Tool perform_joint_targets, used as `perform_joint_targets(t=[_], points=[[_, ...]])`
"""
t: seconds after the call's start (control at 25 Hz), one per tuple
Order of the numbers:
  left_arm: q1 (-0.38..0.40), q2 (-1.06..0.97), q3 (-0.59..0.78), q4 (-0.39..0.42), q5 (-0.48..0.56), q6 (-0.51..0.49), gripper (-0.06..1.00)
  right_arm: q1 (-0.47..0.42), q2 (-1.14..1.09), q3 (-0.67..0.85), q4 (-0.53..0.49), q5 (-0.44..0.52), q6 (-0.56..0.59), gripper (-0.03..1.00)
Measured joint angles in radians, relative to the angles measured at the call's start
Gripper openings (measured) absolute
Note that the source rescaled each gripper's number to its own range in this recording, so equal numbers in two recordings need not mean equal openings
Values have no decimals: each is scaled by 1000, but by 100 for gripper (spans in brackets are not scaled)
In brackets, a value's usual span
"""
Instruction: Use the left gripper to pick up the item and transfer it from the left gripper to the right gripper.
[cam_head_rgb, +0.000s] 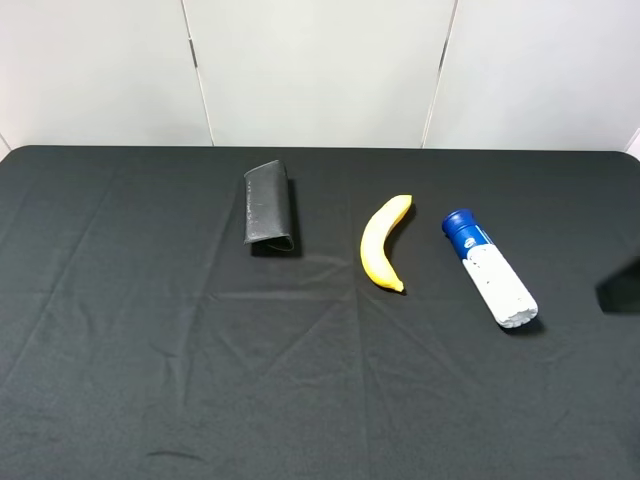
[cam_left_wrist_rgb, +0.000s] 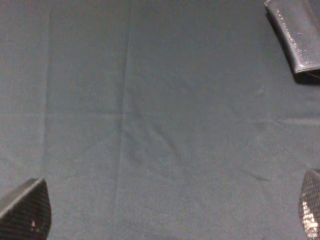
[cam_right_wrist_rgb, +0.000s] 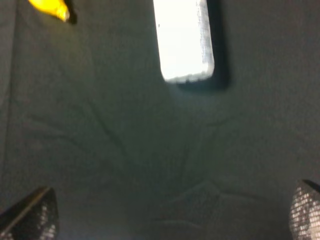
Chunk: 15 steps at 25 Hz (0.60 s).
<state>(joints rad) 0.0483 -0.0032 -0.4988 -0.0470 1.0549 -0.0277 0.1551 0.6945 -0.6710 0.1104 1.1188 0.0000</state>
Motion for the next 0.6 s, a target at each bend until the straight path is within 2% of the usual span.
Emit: perform_joint_targets(t=[0.4,0.6], points=[[0,0,0,0,0,0,100,0,-520,132,-40,-19,0,100],[0,0,0,0,0,0,100,0,-651,134,-73,-22,0,100]])
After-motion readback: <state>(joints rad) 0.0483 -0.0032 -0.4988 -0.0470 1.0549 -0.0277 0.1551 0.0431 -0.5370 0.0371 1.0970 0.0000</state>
